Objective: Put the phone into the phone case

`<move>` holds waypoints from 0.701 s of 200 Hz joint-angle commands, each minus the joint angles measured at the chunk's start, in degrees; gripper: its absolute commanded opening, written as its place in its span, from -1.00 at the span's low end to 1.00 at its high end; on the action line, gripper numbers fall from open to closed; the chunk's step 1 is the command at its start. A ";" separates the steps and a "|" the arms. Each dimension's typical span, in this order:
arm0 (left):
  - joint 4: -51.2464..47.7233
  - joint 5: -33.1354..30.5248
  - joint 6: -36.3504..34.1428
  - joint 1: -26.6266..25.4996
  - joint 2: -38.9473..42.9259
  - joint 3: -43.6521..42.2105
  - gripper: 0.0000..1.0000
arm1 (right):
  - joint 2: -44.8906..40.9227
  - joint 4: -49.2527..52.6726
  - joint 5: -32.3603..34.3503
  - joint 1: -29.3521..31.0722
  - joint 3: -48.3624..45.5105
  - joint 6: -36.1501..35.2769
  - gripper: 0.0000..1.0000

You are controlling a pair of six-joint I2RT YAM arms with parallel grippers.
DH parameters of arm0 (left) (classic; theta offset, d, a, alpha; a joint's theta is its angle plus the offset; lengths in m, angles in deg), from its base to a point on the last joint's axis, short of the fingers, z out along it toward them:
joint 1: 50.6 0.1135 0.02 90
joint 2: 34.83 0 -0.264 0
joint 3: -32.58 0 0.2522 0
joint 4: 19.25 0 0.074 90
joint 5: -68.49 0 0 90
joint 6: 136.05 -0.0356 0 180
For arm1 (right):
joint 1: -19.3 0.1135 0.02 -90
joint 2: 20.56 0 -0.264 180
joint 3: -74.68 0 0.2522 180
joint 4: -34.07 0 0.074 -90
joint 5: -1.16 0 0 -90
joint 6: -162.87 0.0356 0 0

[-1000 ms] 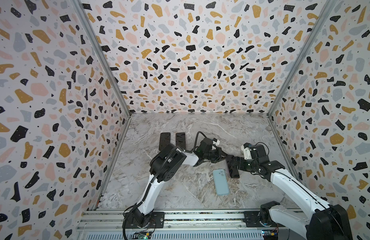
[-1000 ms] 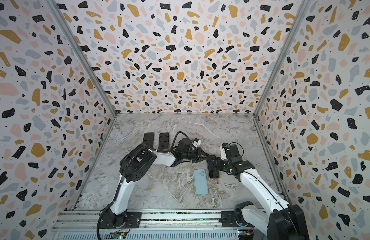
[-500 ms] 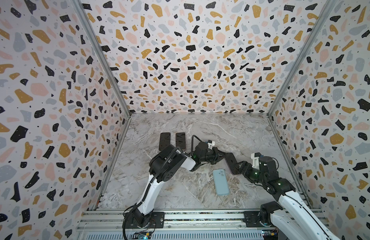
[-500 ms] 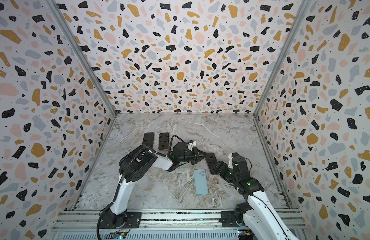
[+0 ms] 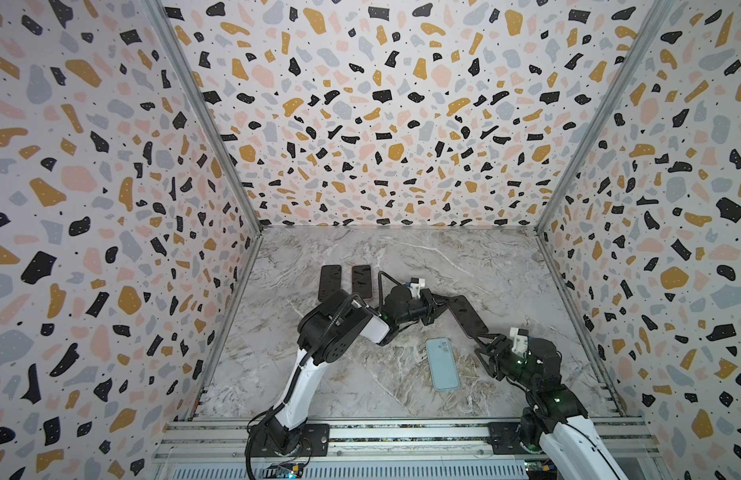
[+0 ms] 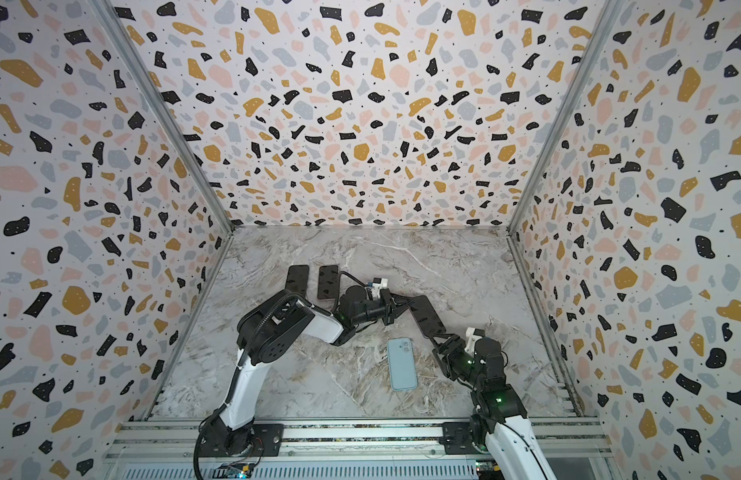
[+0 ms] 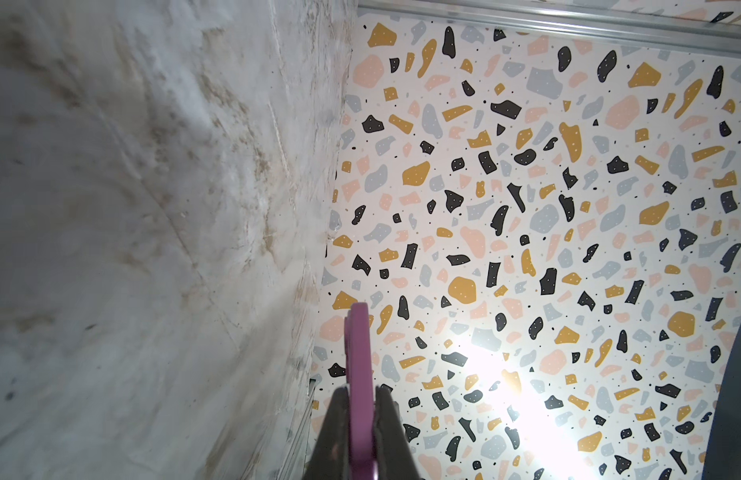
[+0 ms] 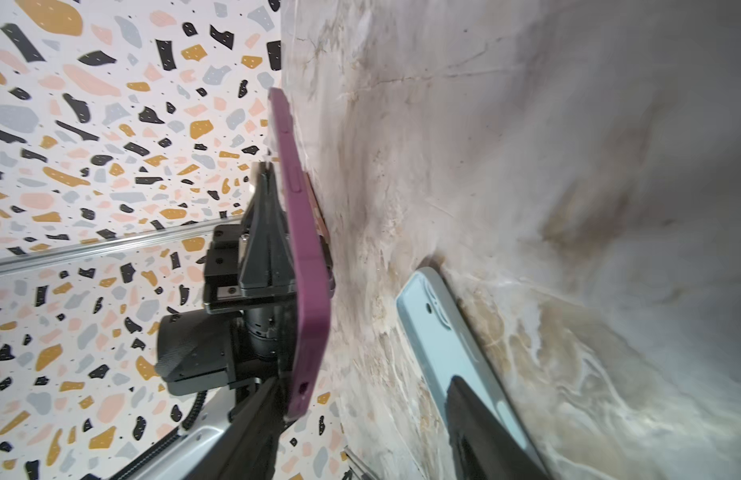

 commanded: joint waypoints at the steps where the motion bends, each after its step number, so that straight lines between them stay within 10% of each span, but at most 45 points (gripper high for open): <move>1: 7.93 -0.58 2.08 0.01 3.41 -0.51 -1.00 | -1.22 -8.47 -0.91 -0.24 -0.76 5.92 0.18; 140: 12.18 -0.08 4.59 -0.18 4.29 -3.71 -1.00 | -1.61 -17.82 4.05 -0.83 -4.80 12.16 -0.42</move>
